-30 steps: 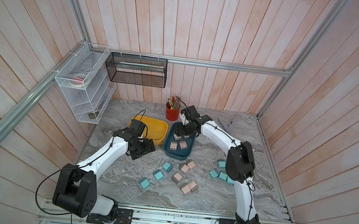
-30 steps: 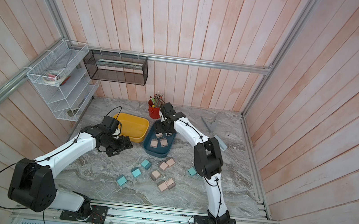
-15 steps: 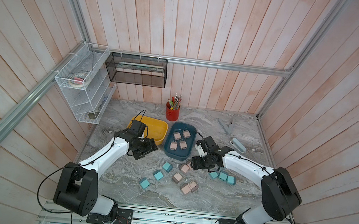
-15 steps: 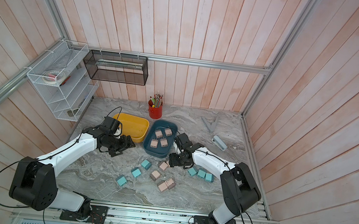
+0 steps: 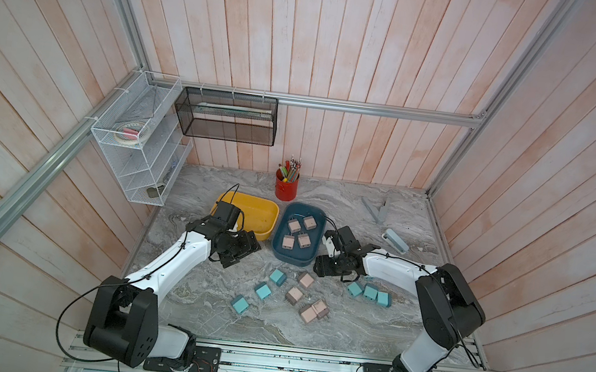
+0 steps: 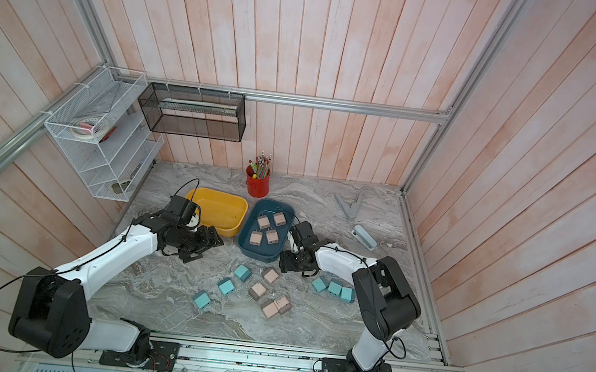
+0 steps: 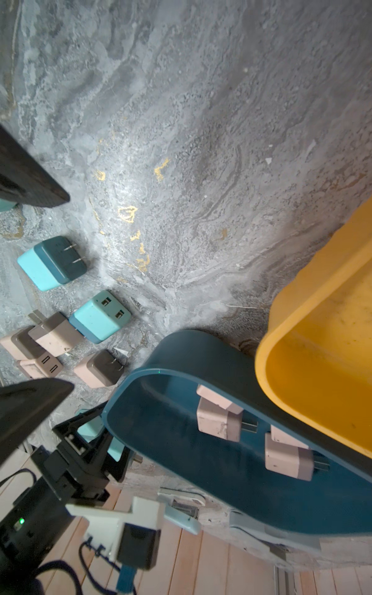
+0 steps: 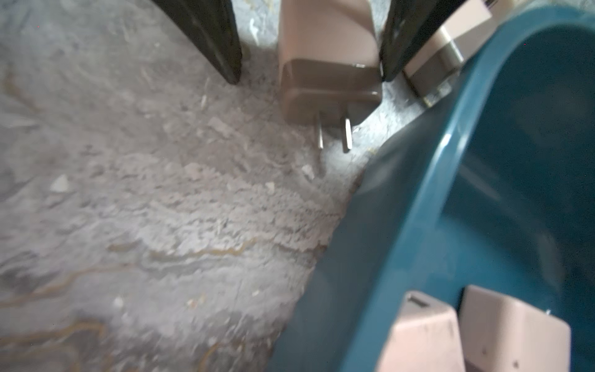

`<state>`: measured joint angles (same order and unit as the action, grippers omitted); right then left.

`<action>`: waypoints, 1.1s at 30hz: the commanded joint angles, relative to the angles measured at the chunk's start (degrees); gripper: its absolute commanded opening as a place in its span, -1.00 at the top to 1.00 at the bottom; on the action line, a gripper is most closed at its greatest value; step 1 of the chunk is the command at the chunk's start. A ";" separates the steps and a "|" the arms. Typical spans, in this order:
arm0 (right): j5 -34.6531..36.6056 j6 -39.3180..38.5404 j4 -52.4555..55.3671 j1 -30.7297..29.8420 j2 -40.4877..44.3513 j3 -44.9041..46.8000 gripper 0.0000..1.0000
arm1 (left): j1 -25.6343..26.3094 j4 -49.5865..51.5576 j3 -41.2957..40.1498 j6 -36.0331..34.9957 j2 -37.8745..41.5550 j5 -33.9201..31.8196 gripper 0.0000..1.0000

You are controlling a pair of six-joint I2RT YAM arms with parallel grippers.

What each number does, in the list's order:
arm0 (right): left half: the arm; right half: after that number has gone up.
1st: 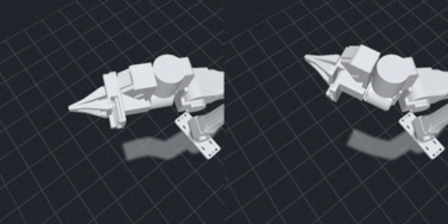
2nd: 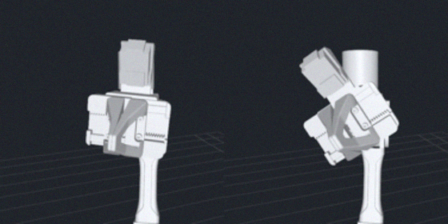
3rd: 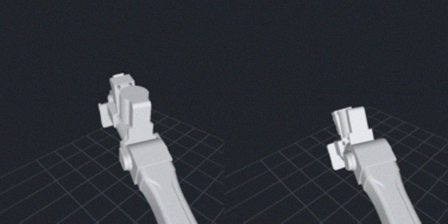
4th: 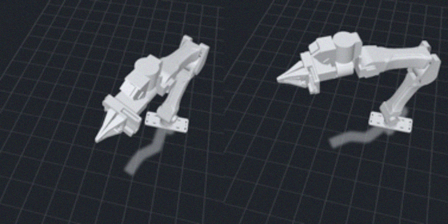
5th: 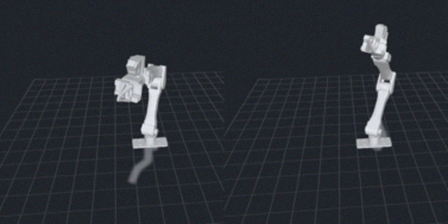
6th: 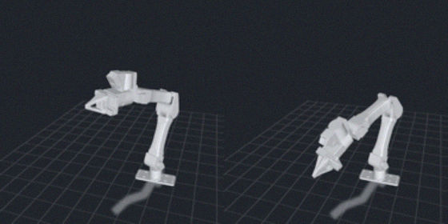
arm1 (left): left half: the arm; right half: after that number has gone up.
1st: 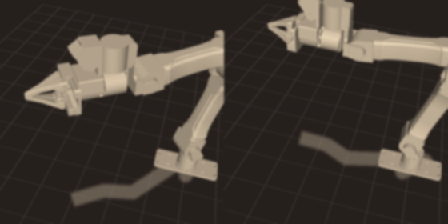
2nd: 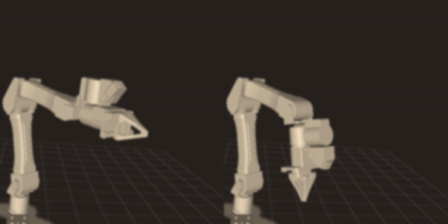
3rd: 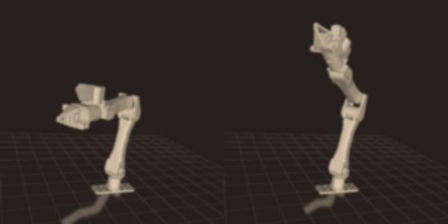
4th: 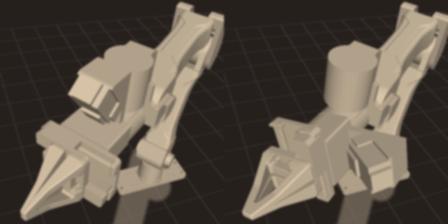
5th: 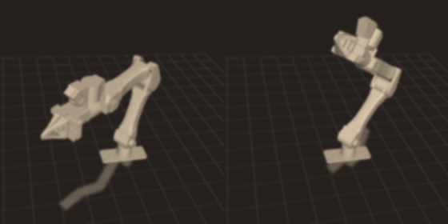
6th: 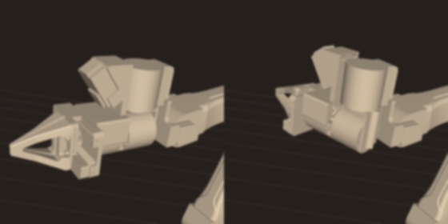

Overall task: Place the plugs by color into the storage box
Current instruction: Pick up the plug from the center of the board, then place the plug in the storage box.

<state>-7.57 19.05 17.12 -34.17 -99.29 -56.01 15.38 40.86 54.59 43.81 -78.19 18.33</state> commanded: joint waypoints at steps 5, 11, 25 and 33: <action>-0.19 -3.99 -0.08 1.35 -2.73 -0.04 -0.21 | 0.00 0.44 -2.59 1.49 2.17 -0.47 -0.70; -0.51 -3.23 0.17 1.31 -1.62 1.88 0.12 | -0.02 -0.08 -2.30 2.06 1.91 -0.55 -0.70; 2.92 -5.54 15.31 1.98 0.69 -18.56 0.18 | 0.00 -1.80 -1.41 2.79 0.24 -0.53 -0.70; 0.75 -7.27 16.59 -2.12 -10.91 -32.24 0.18 | 0.00 -1.13 -1.47 2.72 0.48 -1.22 -0.70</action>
<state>-5.63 13.21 29.67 -34.20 -105.71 -86.70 15.38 40.03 52.69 46.24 -77.67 17.96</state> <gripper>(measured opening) 0.457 0.852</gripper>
